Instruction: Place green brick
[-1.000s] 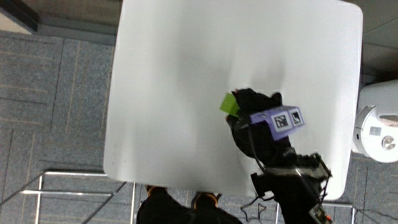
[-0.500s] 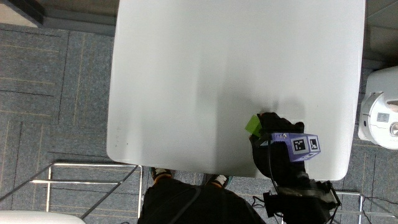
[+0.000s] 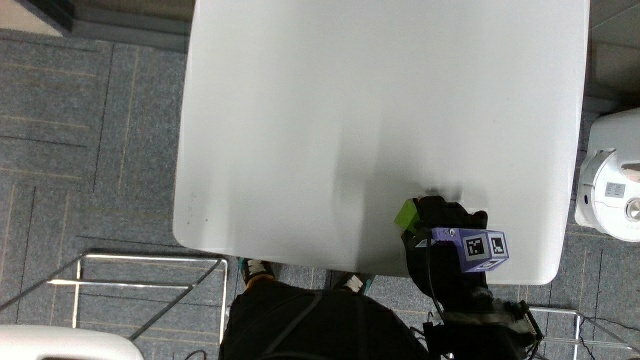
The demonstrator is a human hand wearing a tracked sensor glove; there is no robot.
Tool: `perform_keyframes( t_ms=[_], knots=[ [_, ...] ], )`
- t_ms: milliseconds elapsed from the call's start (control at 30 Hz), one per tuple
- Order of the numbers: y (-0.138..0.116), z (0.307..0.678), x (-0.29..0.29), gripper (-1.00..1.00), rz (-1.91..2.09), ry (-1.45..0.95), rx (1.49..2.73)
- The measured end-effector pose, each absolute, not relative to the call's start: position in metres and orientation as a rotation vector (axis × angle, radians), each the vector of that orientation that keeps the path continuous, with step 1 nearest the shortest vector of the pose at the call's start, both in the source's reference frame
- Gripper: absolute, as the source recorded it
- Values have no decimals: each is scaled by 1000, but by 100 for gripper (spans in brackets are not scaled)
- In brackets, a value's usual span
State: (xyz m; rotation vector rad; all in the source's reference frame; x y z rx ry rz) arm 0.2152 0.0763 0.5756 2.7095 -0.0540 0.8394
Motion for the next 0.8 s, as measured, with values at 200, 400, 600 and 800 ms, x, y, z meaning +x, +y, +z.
perform_keyframes(
  t_ms=[200, 400, 600, 800],
  knots=[
    [74, 574, 215, -14, 840, -43, 2709],
    [74, 574, 215, -34, 848, -41, 2707],
    [74, 579, 218, -55, 832, -31, 2695],
    [77, 578, 221, -76, 819, -33, 2666]
  ],
)
